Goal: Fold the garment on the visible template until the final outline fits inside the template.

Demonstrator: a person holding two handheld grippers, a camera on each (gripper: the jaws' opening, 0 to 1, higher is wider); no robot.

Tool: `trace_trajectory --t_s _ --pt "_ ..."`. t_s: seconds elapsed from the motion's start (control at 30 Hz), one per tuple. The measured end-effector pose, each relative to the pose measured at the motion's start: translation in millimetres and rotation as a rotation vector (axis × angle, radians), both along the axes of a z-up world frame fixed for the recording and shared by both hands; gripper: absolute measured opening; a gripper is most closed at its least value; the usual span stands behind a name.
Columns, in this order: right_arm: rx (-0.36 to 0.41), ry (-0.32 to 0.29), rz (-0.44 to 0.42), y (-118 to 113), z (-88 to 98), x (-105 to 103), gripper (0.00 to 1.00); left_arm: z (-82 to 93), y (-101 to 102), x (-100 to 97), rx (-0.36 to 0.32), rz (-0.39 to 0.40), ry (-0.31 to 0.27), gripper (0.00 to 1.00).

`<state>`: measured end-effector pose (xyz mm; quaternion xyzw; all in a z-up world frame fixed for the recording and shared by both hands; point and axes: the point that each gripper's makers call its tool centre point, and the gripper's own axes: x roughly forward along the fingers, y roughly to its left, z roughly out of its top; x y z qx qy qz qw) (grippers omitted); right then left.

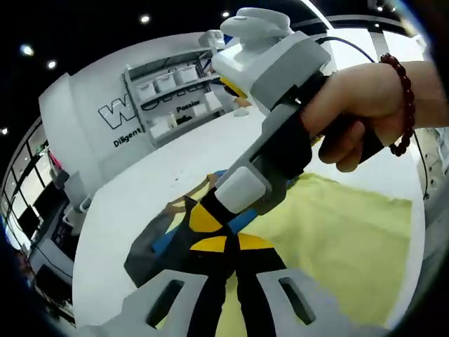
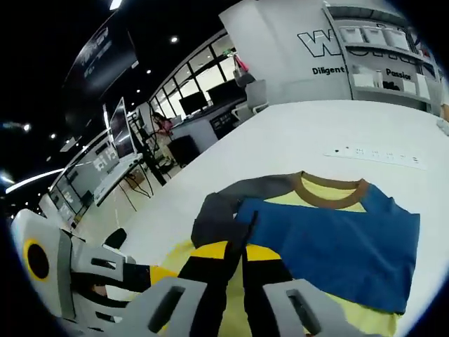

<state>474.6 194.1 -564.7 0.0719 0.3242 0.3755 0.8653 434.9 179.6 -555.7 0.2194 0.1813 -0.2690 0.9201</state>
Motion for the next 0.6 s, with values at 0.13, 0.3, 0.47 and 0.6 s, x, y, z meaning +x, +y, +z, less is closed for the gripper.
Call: trace_trajectory --t_s 0.13,0.3,0.47,0.6 --pt "0.013 -0.034 0.012 4.2 14.2 1.2 0.0 3.3 7.1 -0.3 0.049 -0.006 -0.033 0.04" --pt "0.037 -0.1 0.025 7.6 38.0 6.3 0.0 -10.1 42.2 -0.4 0.101 0.093 0.005 0.34" --pt "0.085 -0.133 0.04 12.6 61.0 7.1 0.0 -26.6 76.9 -4.9 0.038 0.212 0.093 0.41" --pt "0.115 -0.145 0.059 19.3 72.7 3.9 0.0 -41.2 108.1 -2.8 0.001 0.326 0.151 0.37"
